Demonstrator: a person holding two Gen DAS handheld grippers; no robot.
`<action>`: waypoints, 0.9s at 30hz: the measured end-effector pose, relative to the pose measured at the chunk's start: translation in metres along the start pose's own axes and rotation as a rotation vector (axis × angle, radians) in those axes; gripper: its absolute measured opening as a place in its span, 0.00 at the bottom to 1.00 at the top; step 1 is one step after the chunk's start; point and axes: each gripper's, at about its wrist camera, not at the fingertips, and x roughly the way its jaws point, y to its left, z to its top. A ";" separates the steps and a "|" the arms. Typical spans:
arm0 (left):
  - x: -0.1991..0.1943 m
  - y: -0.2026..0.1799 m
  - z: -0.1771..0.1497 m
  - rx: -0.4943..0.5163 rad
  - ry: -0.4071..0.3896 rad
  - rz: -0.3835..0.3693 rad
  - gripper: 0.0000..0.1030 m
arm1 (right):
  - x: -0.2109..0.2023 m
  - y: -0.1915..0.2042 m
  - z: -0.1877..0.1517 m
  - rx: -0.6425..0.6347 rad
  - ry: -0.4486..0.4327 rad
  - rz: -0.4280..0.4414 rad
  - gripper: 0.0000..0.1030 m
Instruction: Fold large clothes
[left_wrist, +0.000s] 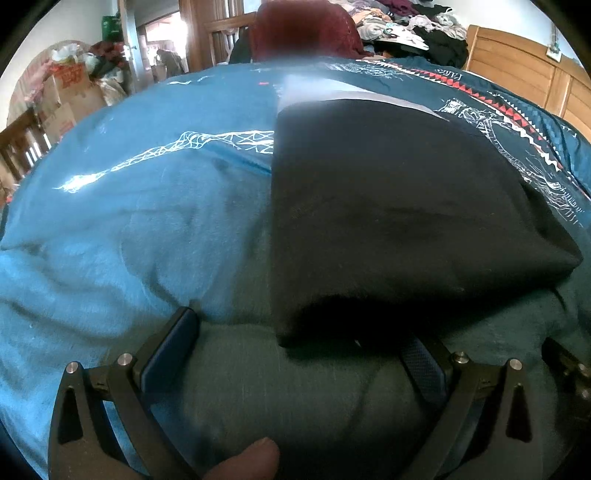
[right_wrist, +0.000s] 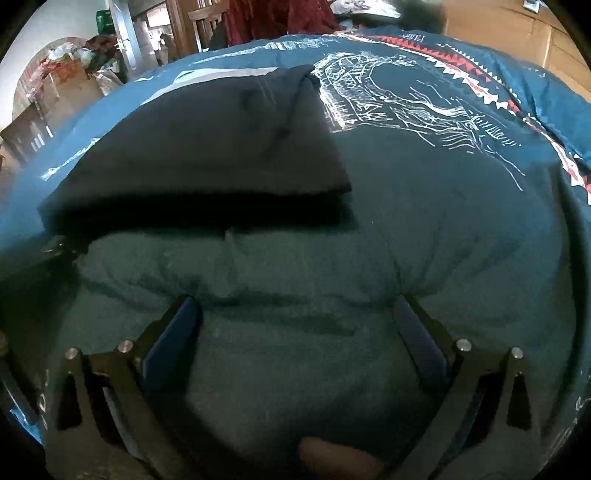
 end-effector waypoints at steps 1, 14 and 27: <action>0.000 0.000 0.000 0.000 0.001 -0.001 1.00 | 0.000 0.000 0.000 -0.001 -0.001 -0.001 1.00; -0.001 0.001 0.000 -0.007 -0.001 -0.005 1.00 | -0.002 0.012 0.008 -0.018 0.021 -0.071 1.00; 0.000 0.001 0.002 -0.001 0.001 -0.001 1.00 | 0.013 0.003 0.009 0.051 0.015 -0.038 1.00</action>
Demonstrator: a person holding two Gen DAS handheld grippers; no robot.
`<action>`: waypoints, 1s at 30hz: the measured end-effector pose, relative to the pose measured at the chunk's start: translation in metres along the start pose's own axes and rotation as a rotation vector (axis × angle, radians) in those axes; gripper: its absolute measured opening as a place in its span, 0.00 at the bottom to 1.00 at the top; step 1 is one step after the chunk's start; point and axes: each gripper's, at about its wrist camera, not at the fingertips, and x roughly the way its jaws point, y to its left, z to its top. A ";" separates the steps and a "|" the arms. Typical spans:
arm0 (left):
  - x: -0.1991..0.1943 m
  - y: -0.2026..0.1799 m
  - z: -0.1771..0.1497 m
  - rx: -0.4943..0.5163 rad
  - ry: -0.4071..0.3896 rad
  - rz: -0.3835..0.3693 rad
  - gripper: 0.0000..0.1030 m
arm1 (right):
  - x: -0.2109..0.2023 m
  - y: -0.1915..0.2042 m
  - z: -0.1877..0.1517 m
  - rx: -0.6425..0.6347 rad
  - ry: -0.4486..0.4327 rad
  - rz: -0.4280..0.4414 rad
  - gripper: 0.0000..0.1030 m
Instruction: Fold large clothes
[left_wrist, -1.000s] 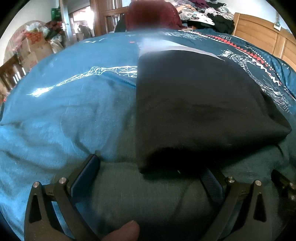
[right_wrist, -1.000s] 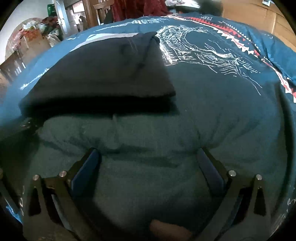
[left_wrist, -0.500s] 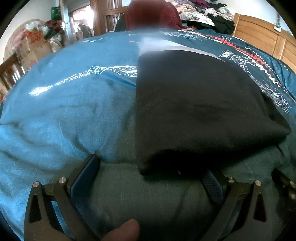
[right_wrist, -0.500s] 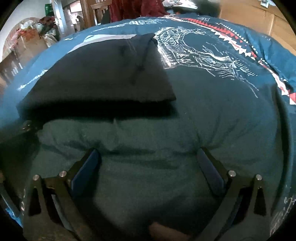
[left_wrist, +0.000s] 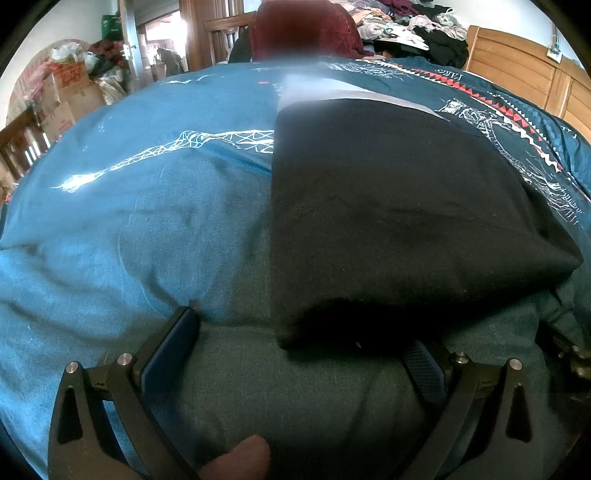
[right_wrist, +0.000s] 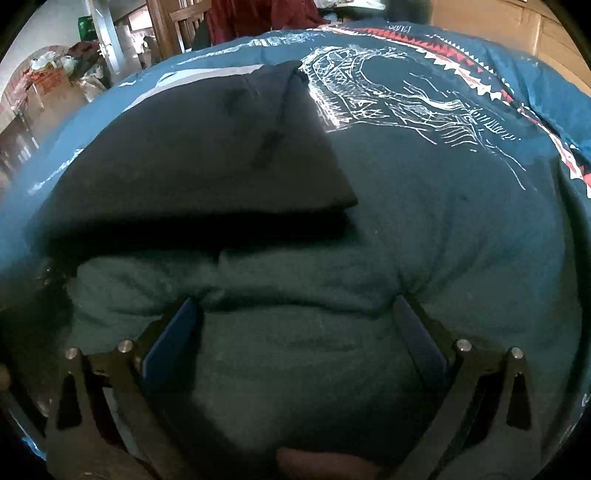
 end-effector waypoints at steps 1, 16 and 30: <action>0.000 0.000 0.000 0.000 0.000 0.000 1.00 | 0.000 0.001 0.000 -0.002 -0.002 -0.004 1.00; 0.000 0.000 0.000 0.000 0.001 0.001 1.00 | 0.000 0.000 0.000 0.000 -0.005 -0.007 1.00; -0.120 0.056 0.047 -0.175 -0.012 -0.106 1.00 | -0.120 0.064 0.040 -0.151 -0.065 -0.246 1.00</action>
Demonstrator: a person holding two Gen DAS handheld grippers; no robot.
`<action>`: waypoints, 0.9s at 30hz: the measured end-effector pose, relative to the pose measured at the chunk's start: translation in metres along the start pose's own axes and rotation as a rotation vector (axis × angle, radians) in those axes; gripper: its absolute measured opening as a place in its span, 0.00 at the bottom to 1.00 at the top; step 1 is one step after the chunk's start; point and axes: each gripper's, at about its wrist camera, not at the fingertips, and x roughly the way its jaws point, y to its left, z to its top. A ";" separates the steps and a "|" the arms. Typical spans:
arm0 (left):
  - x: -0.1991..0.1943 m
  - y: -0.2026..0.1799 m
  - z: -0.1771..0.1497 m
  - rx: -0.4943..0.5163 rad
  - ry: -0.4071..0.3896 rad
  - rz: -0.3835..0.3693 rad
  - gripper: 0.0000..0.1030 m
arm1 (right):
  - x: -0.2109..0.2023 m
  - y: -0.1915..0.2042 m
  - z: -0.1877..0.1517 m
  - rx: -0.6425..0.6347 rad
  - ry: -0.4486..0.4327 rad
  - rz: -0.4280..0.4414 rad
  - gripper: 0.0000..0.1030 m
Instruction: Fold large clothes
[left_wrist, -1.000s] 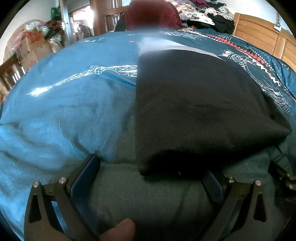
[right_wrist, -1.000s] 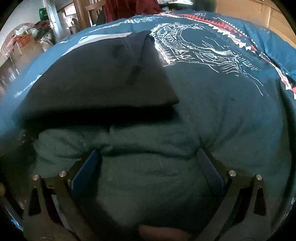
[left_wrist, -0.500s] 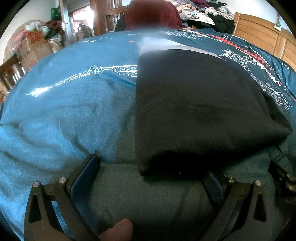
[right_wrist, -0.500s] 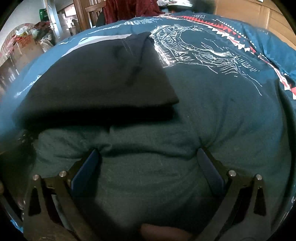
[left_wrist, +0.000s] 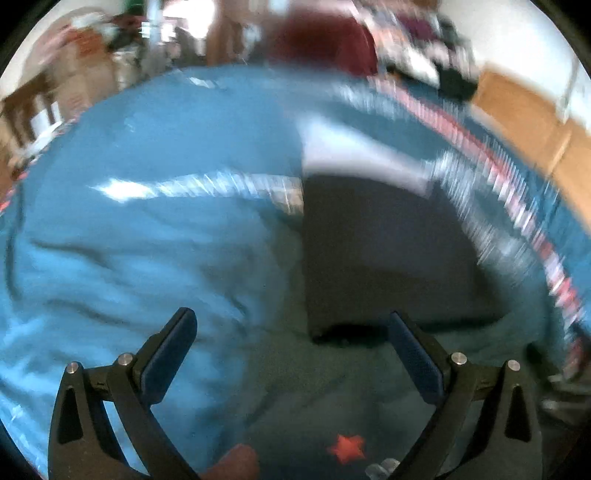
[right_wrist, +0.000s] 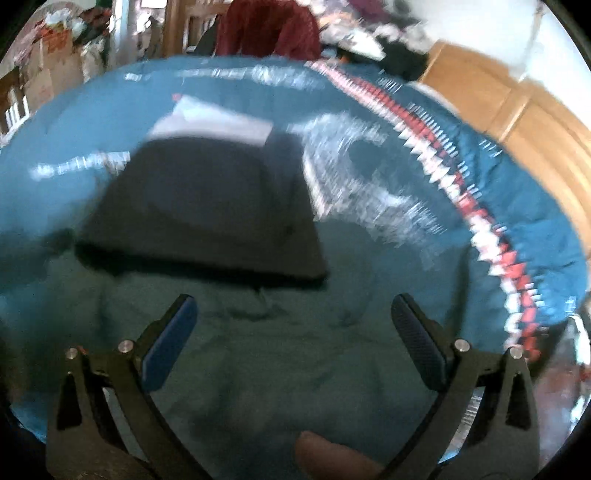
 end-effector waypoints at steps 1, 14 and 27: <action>-0.027 0.010 0.009 -0.034 -0.029 -0.013 1.00 | -0.017 0.000 0.008 0.016 -0.026 -0.010 1.00; -0.283 0.138 0.025 -0.243 -0.438 0.149 1.00 | -0.172 0.081 0.067 -0.106 -0.352 0.011 1.00; -0.326 0.163 -0.006 -0.244 -0.454 0.376 1.00 | -0.222 0.139 0.068 -0.249 -0.483 -0.034 1.00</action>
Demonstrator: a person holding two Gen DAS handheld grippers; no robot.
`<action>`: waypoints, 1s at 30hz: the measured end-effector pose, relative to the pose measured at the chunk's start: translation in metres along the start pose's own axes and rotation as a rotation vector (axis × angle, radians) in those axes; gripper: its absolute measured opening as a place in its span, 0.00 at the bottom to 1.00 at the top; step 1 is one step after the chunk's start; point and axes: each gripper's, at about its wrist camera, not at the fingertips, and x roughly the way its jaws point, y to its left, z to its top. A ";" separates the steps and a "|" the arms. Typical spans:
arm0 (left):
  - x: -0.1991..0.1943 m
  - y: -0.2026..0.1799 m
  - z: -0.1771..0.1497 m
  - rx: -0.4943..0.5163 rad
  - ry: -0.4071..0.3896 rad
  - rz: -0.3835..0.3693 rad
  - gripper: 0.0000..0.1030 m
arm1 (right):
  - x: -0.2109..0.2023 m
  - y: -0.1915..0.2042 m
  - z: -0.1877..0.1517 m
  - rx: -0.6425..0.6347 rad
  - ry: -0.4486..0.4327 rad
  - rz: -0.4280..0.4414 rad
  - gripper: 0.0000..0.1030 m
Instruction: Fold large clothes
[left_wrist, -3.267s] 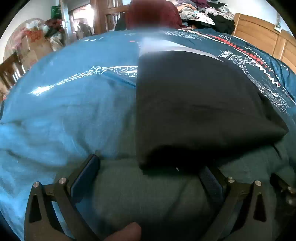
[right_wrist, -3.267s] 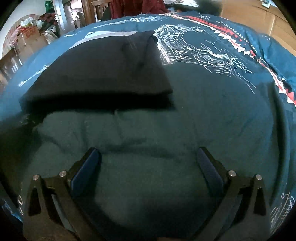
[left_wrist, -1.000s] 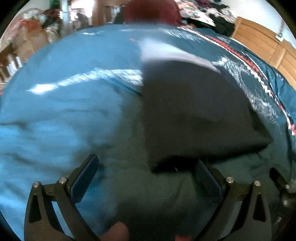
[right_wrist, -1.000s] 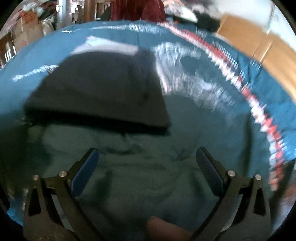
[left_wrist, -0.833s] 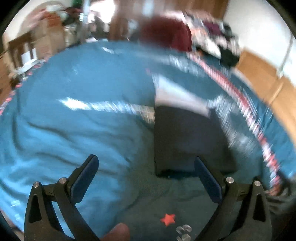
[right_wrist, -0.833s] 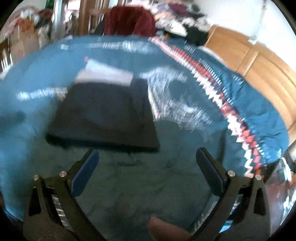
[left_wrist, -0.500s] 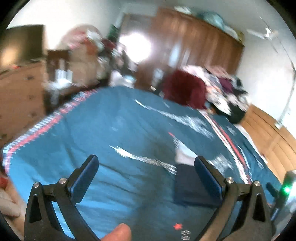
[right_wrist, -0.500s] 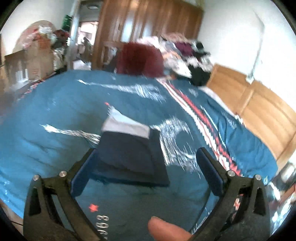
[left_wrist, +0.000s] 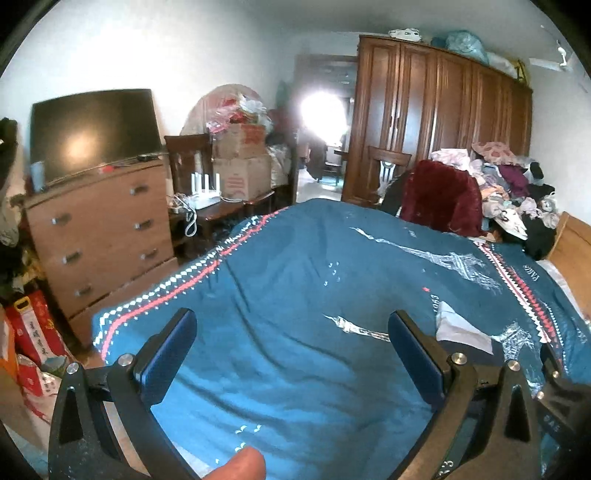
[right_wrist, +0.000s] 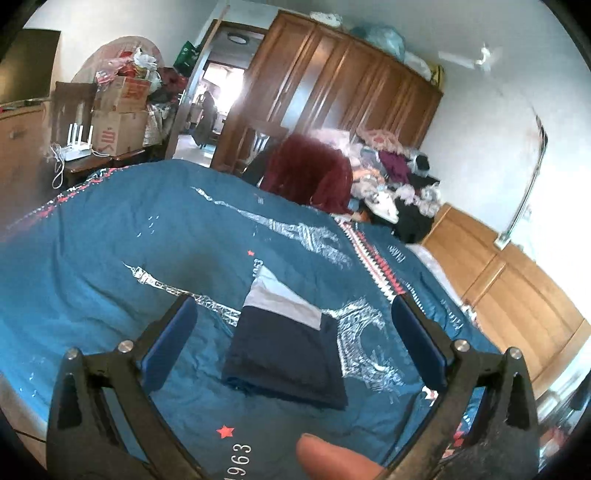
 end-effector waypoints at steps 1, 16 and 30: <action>0.000 -0.001 -0.003 0.001 0.008 -0.004 1.00 | -0.004 0.003 0.001 -0.006 0.000 -0.007 1.00; -0.005 -0.111 -0.019 0.239 0.056 -0.114 1.00 | -0.012 -0.051 -0.019 0.042 0.044 -0.185 1.00; -0.039 -0.209 -0.045 0.354 0.049 -0.307 1.00 | -0.034 -0.139 -0.056 0.281 0.113 -0.127 1.00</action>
